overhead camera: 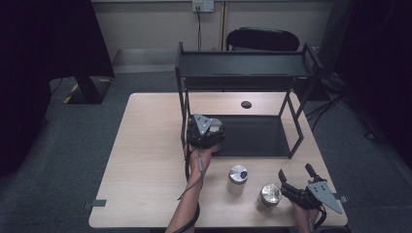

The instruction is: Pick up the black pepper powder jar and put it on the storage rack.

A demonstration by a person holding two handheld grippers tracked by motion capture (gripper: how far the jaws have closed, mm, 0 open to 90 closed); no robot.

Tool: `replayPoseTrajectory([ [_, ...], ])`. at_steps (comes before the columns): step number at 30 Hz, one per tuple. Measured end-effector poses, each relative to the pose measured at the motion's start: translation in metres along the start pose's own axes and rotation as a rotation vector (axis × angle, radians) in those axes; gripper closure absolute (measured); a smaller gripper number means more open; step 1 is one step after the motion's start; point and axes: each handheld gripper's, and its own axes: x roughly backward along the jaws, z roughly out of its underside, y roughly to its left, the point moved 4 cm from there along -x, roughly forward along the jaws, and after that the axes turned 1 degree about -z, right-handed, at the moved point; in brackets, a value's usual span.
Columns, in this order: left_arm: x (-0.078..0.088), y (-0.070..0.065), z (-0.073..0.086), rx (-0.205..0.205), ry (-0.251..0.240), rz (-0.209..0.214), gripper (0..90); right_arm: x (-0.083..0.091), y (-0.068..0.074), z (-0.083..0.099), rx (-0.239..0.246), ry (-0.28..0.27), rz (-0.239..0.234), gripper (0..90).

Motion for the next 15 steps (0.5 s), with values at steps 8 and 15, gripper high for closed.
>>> replayPoseTrajectory([
  [8,0.0022,-0.0006,0.0011,0.025,-0.011,-0.012,11.1,0.0000,0.0005,0.0001,-0.002,-0.001,0.004,2.7],
  [15,0.0053,0.0013,-0.0025,0.005,-0.017,0.005,7.5,0.0001,0.0004,0.0001,0.001,-0.001,0.002,2.7],
])
